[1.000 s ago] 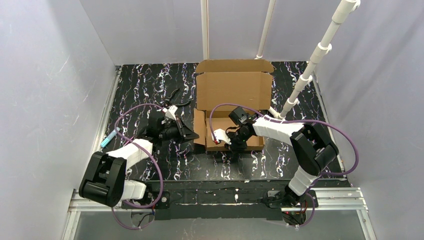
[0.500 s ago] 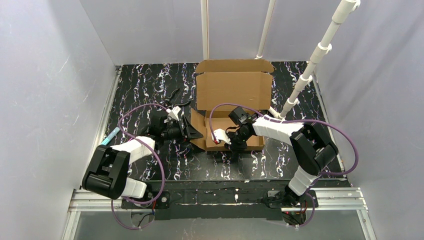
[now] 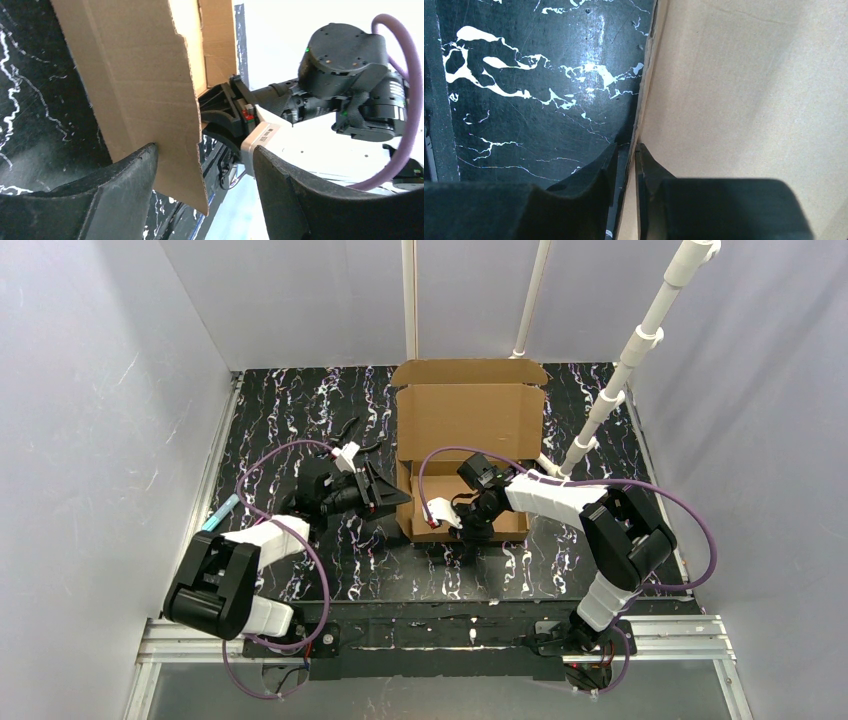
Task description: Fold the paper box
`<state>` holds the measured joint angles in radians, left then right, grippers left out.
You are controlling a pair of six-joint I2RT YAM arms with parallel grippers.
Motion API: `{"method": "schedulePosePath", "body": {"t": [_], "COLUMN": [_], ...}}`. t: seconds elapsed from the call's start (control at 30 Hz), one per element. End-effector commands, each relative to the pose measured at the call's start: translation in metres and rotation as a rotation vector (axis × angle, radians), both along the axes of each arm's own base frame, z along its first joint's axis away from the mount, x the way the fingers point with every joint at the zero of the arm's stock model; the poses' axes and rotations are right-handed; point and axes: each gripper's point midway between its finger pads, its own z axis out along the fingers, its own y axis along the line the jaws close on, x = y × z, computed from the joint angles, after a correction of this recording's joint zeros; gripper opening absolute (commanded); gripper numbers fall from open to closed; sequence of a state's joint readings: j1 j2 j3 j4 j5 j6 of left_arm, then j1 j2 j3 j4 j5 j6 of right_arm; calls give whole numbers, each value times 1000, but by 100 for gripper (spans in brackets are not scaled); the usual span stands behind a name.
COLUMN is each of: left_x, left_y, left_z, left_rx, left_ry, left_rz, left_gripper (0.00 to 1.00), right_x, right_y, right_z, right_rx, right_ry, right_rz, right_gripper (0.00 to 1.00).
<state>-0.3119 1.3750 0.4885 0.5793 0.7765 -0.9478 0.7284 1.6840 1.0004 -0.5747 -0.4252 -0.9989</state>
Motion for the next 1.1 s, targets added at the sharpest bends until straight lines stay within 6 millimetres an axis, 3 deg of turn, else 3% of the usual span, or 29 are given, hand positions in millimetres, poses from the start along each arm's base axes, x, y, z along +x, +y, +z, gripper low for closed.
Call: {"method": "schedulePosePath", "body": {"t": [0.0, 0.17, 0.5, 0.7, 0.8, 0.87, 0.93, 1.07], "left_x": [2, 8, 18, 20, 20, 20, 21, 22], "left_y": [-7, -9, -12, -13, -14, -14, -13, -13], "left_z": [23, 18, 3, 12, 20, 20, 17, 3], "left_rx": [-93, -120, -200, -233, -261, -266, -264, -255], "left_ry": [-58, -30, 32, 11, -1, 6, 24, 70], "left_rz": [-20, 7, 53, 55, 44, 51, 64, 79], "left_gripper": [67, 63, 42, 41, 49, 49, 36, 24], "right_x": [-15, -15, -16, -16, -16, -16, -16, -16], "right_y": [-5, -5, -5, -5, -5, -5, -5, -5], "right_z": [-13, -12, -12, -12, -13, -13, -13, -13], "right_rx": [-42, -42, -42, -43, -44, -45, -45, -46], "right_ry": [70, 68, 71, 72, 73, 73, 73, 73], "right_rz": [18, 18, 21, 23, 21, 21, 21, 21], "right_gripper": [28, 28, 29, 29, 29, 29, 29, 29]}}
